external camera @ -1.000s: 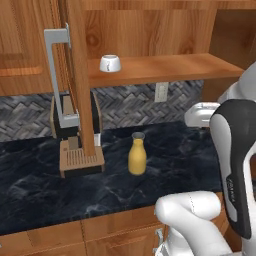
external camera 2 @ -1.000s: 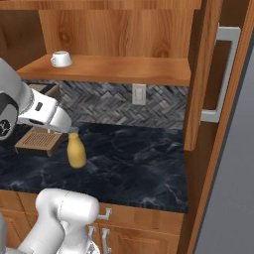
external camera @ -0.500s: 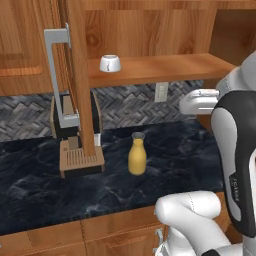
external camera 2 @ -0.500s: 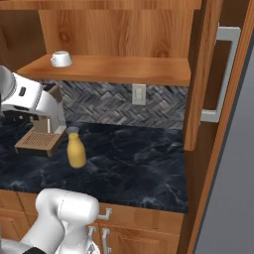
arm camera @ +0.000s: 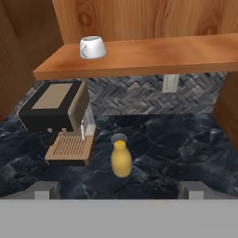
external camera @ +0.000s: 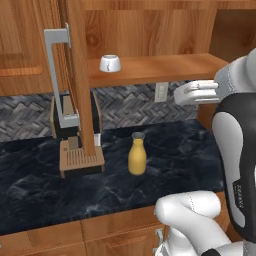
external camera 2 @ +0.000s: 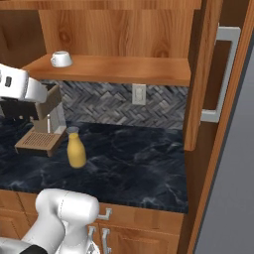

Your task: There is a tray on the dining counter. Grab the cup, mug, and pitcher and place them on the tray. The pitcher may be placed next to the tray if it cannot fit the tray.

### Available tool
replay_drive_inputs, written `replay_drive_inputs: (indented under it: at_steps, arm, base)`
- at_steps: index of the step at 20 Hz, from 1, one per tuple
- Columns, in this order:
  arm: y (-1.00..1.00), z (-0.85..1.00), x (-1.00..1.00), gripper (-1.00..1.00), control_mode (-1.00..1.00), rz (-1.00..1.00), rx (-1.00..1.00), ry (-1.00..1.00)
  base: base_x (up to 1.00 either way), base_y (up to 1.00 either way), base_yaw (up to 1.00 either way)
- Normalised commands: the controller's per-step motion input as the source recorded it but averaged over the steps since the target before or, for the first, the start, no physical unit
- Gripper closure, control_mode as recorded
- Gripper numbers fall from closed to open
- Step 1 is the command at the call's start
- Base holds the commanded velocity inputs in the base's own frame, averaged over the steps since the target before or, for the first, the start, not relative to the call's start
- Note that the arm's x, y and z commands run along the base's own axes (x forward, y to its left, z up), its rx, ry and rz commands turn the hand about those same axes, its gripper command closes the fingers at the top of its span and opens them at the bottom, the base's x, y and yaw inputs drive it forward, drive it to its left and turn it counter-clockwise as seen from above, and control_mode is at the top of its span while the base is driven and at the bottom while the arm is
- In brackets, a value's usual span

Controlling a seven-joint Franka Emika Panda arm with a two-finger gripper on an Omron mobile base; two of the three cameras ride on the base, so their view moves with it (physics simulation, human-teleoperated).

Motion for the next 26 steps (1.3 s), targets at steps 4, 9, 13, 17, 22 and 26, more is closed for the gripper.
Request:
replay_drive_inputs:
  at_steps: [4,9,13,17,22,26]
  arm:
    - [0.35,0.27,0.05,-1.0,-1.0,0.0,0.0,-0.06]
    - [0.22,0.12,0.27,-1.0,-1.0,0.0,0.0,0.0]
    - [0.16,0.01,0.41,-1.0,-1.0,0.0,0.0,0.0]
    - [0.15,0.0,0.53,-1.0,-1.0,0.0,0.0,0.0]
    - [0.07,0.0,0.52,-1.0,-1.0,0.0,0.0,0.0]
    - [0.11,-0.02,0.43,-1.0,-1.0,0.0,0.0,0.0]
  base:
    - [0.0,0.0,0.0]
    - [0.0,0.0,0.0]
    - [0.0,0.0,0.0]
    - [0.0,0.0,0.0]
    - [0.0,0.0,0.0]
    - [0.0,0.0,0.0]
